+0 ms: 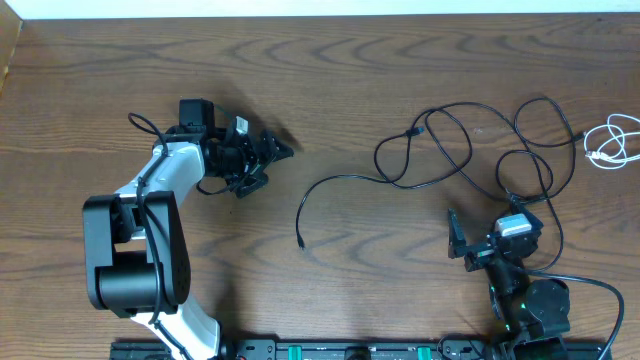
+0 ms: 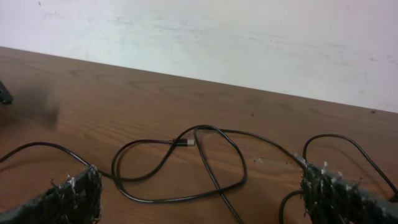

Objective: Untangle cables

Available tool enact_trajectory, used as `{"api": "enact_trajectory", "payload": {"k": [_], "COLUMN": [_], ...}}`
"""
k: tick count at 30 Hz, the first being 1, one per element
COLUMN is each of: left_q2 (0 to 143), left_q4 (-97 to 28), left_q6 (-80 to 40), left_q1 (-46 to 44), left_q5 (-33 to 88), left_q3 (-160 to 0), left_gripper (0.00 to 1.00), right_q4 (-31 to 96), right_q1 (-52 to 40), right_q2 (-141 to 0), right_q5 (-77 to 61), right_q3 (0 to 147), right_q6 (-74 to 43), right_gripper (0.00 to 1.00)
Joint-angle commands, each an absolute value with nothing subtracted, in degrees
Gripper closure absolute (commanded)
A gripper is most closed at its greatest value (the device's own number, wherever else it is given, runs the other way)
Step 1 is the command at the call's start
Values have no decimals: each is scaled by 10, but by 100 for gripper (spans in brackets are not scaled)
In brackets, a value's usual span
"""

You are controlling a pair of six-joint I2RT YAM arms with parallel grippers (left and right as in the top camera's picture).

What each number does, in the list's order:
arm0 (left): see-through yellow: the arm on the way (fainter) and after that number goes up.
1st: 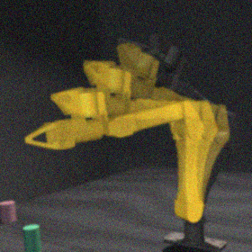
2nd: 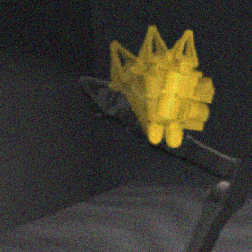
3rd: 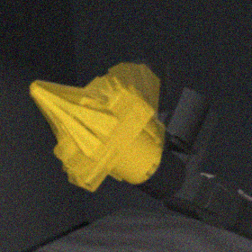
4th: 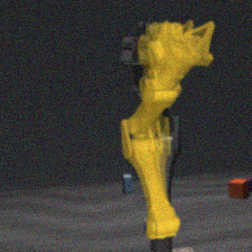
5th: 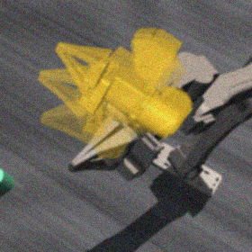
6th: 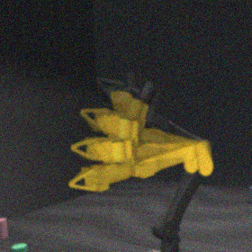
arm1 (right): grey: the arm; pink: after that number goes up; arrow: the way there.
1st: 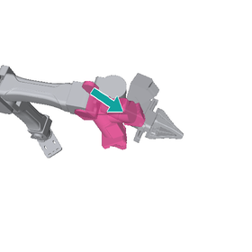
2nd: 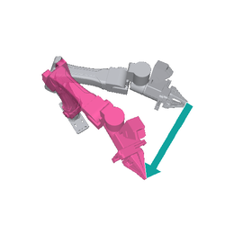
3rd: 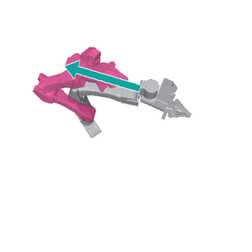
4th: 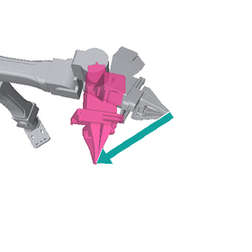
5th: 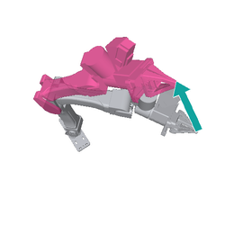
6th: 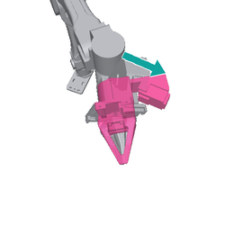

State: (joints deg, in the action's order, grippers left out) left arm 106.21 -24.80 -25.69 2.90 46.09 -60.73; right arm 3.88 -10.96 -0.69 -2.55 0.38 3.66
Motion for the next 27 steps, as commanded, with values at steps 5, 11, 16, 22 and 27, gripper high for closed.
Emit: {"api": "enact_trajectory", "payload": {"k": [5, 11, 16, 22, 27], "left_q2": [1058, 1058, 1057, 1058, 1058], "left_q4": [-247, -247, -247, -247, -247], "left_q6": [-256, -256, -256, -256, -256], "left_q1": [29, 29, 29, 29, 29], "left_q5": [455, 455, 455, 455, 444], "left_q3": [-620, -620, -620, -620, -618], "left_gripper": [2, 2, 2, 2, 2], "right_q4": [41, 41, 41, 41, 41], "right_q1": [-111, -111, -111, -111, -111], "right_q2": [-3, -3, -3, -3, -3], "right_q5": [-18, -18, -18, -18, -18], "right_q3": [3, 3, 3, 3, 3], "right_q6": [46, 46, 46, 46, 46], "right_gripper": [1, 1, 1, 1, 1]}}
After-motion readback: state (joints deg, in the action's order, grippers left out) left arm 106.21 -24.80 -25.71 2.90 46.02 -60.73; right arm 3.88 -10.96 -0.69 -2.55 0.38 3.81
